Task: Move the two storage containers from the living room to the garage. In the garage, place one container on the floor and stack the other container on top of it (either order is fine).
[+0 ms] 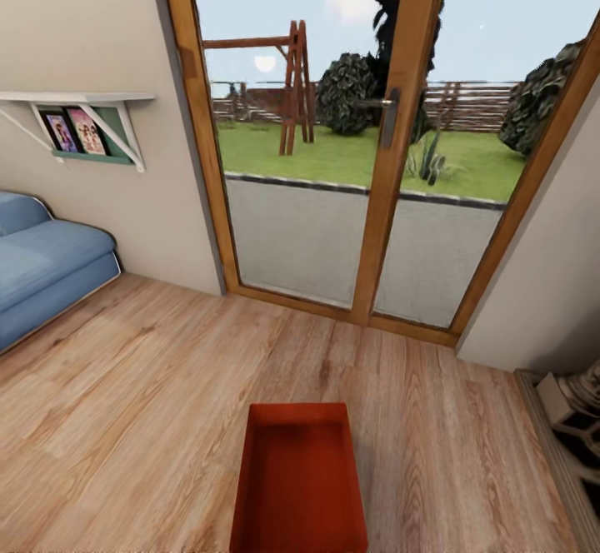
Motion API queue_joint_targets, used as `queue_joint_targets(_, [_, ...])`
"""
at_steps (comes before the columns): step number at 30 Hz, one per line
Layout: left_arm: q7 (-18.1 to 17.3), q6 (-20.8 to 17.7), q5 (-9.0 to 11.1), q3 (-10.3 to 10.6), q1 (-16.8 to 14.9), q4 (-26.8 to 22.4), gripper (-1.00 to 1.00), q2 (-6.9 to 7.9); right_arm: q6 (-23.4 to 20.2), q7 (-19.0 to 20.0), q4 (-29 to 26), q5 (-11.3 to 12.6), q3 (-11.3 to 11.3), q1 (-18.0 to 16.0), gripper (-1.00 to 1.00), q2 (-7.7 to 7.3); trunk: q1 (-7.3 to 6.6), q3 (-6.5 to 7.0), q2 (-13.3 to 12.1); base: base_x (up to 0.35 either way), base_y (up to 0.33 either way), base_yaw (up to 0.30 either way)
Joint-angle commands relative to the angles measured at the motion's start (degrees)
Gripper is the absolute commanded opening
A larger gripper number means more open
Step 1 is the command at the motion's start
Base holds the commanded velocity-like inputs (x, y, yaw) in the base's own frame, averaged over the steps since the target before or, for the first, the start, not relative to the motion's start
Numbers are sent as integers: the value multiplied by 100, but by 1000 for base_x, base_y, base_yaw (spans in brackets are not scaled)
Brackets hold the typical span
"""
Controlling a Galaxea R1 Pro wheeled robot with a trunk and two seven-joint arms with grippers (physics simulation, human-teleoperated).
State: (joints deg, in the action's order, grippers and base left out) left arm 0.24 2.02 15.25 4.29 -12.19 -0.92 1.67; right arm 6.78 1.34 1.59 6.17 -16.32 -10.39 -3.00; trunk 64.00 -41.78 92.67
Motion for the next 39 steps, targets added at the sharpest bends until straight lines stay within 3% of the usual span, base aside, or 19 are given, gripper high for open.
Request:
queue_joint_targets(1, [2, 18, 48, 46, -3, 4, 100, 0, 34, 13, 17, 60, -48, -6, 100, 1, -1, -14, 2, 0, 0, 0])
queue_joint_targets(39, [2, 18, 48, 46, -3, 4, 100, 0, 34, -6, 17, 60, -45, -6, 100, 1, -1, -360, 2, 0, 0, 0])
